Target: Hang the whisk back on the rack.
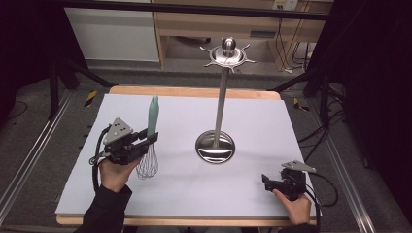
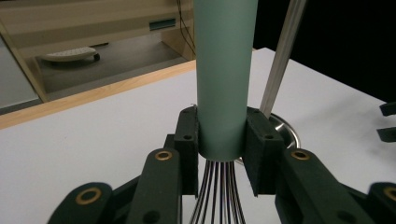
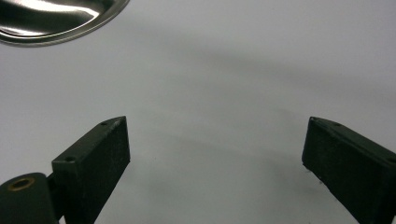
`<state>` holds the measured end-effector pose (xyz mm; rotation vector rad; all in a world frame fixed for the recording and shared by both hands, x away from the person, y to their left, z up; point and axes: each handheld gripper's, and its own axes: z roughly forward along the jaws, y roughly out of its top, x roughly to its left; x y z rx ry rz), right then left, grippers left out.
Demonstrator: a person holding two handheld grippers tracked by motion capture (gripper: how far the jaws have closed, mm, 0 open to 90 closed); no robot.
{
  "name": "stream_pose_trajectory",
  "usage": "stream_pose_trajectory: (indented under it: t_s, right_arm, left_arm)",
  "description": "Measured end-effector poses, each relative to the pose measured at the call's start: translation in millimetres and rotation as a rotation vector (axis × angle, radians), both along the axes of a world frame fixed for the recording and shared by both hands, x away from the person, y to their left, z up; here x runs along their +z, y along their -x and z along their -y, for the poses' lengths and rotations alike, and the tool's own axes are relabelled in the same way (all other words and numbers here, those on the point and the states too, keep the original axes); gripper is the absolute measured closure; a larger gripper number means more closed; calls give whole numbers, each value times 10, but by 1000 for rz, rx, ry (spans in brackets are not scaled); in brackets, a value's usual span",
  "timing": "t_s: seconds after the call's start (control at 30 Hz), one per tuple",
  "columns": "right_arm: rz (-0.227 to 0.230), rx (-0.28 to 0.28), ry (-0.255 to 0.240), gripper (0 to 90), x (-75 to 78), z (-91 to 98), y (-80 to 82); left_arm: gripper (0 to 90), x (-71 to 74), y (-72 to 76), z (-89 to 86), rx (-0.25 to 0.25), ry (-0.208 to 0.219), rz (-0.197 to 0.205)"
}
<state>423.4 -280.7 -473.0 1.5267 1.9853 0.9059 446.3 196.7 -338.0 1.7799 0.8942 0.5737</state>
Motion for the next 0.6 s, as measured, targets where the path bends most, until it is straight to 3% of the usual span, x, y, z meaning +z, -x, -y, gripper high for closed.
stream_pose_trajectory:
  t_s: [0.6]
  right_arm:
    - [6, 3, 10, 81, 0, -1, -7]
  left_arm:
    - [687, 292, 2, 229, -43, 29, 61]
